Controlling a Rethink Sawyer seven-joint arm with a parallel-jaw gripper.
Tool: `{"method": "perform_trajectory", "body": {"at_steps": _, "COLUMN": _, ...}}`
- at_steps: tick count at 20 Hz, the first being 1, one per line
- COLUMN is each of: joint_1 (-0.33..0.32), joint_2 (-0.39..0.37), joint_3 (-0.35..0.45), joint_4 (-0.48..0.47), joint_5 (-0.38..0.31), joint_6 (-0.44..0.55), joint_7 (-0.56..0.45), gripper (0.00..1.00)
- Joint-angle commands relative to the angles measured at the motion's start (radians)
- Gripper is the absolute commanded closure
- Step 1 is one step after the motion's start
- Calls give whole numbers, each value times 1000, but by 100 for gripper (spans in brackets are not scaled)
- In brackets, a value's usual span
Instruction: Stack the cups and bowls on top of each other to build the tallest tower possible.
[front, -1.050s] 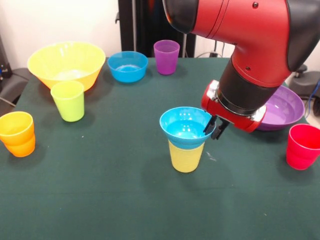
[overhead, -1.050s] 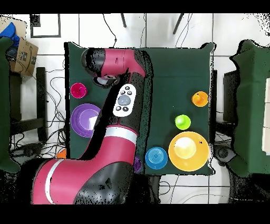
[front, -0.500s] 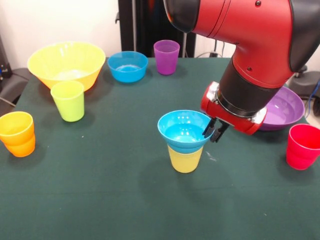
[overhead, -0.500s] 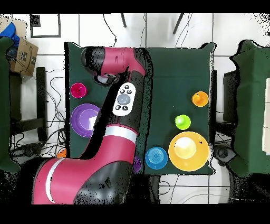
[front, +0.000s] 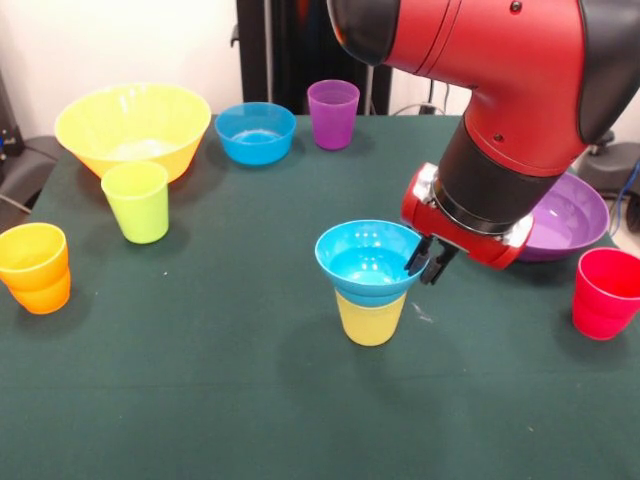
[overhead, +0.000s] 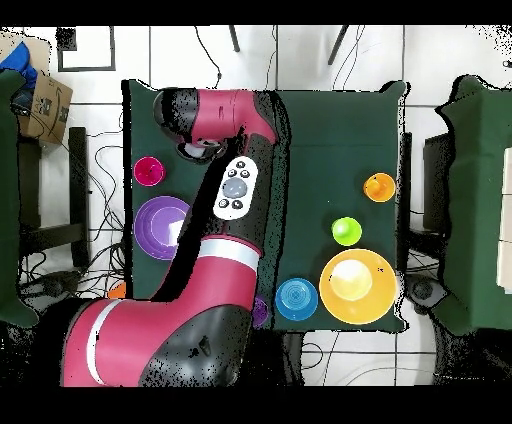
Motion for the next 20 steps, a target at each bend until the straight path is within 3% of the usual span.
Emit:
{"method": "perform_trajectory", "body": {"at_steps": 1, "joint_1": -8, "joint_2": -30, "joint_3": 84, "joint_4": 103, "joint_5": 9, "joint_6": -50, "joint_7": 120, "gripper": 100}}
{"method": "perform_trajectory", "body": {"at_steps": 12, "joint_1": -13, "joint_2": -64, "joint_3": 105, "joint_4": 199, "joint_5": 19, "joint_6": -78, "joint_7": 103, "gripper": 100}}
{"method": "perform_trajectory", "body": {"at_steps": 20, "joint_1": -5, "joint_2": -68, "joint_3": 107, "joint_4": 214, "joint_5": 19, "joint_6": -118, "joint_7": 119, "gripper": 100}}
